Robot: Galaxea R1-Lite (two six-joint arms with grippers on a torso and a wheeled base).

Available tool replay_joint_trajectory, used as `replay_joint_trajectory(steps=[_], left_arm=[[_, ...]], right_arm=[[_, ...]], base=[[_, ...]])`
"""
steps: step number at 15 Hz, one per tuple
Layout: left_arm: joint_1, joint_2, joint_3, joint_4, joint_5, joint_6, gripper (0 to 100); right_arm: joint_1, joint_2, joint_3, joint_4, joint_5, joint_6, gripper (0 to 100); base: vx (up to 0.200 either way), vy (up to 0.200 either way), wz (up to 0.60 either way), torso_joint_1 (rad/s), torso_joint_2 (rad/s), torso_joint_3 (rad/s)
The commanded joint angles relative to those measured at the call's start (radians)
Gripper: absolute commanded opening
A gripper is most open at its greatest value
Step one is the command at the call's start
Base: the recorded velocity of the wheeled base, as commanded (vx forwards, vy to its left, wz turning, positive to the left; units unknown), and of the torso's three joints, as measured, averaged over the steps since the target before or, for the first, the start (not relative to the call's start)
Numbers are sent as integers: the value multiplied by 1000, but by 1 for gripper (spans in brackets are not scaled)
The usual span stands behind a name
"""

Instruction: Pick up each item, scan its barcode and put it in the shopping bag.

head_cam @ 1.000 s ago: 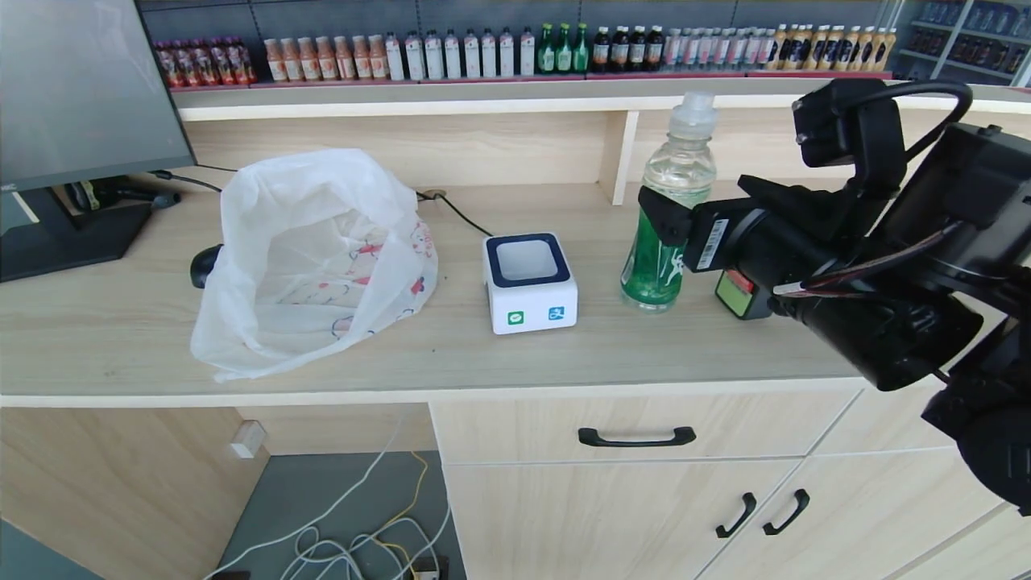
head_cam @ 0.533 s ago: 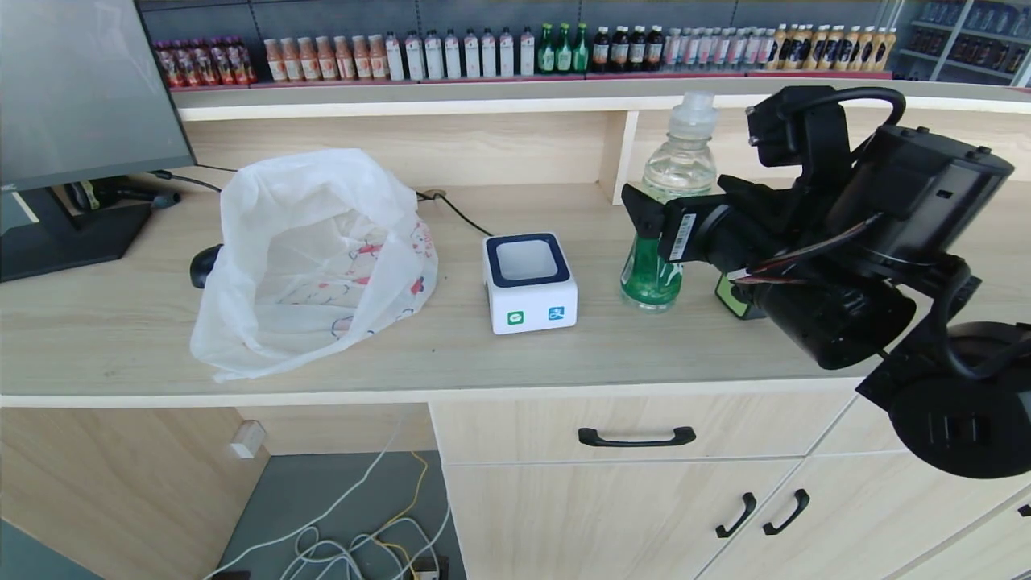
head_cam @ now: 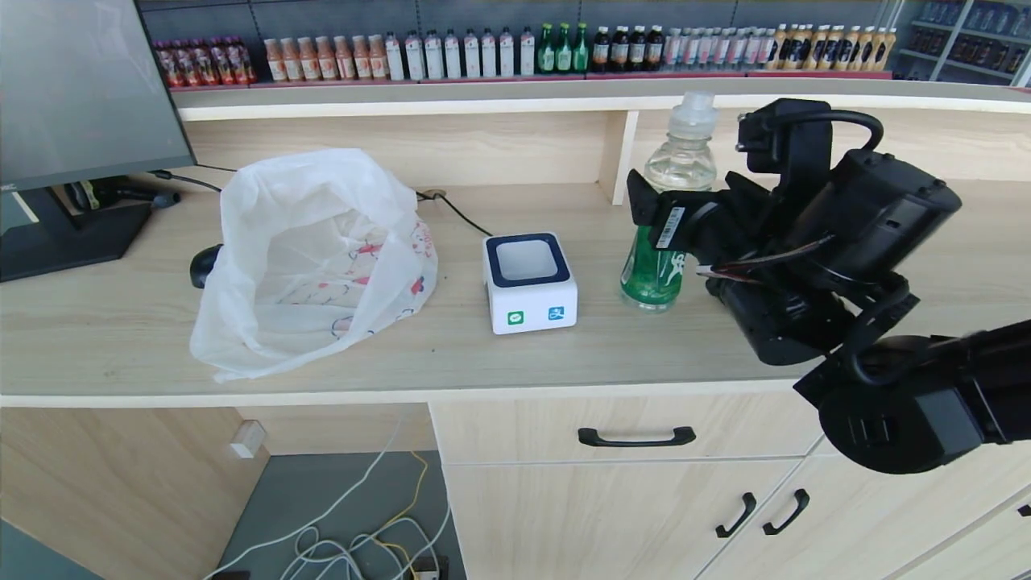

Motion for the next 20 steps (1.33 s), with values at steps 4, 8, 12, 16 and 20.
replay_joint_trajectory(steps=[4, 8, 12, 16, 20], left_arm=[[0, 0, 0, -1, 0, 0, 100], [0, 0, 0, -1, 0, 0, 100], [0, 0, 0, -1, 0, 0, 100], [0, 0, 0, -1, 0, 0, 100], [0, 0, 0, -1, 0, 0, 100]], right_arm=[[3, 51, 0, -5, -5, 4, 100], [-11, 86, -27, -8, -5, 9, 100], [-28, 112, -50, -8, -2, 7, 100], [-54, 123, -86, -11, 33, -31, 100], [-74, 123, -82, -11, 36, -25, 100]], base=[[0, 0, 0, 0, 0, 0], [0, 0, 0, 0, 0, 0], [0, 0, 0, 0, 0, 0], [0, 0, 0, 0, 0, 0], [0, 0, 0, 0, 0, 0]])
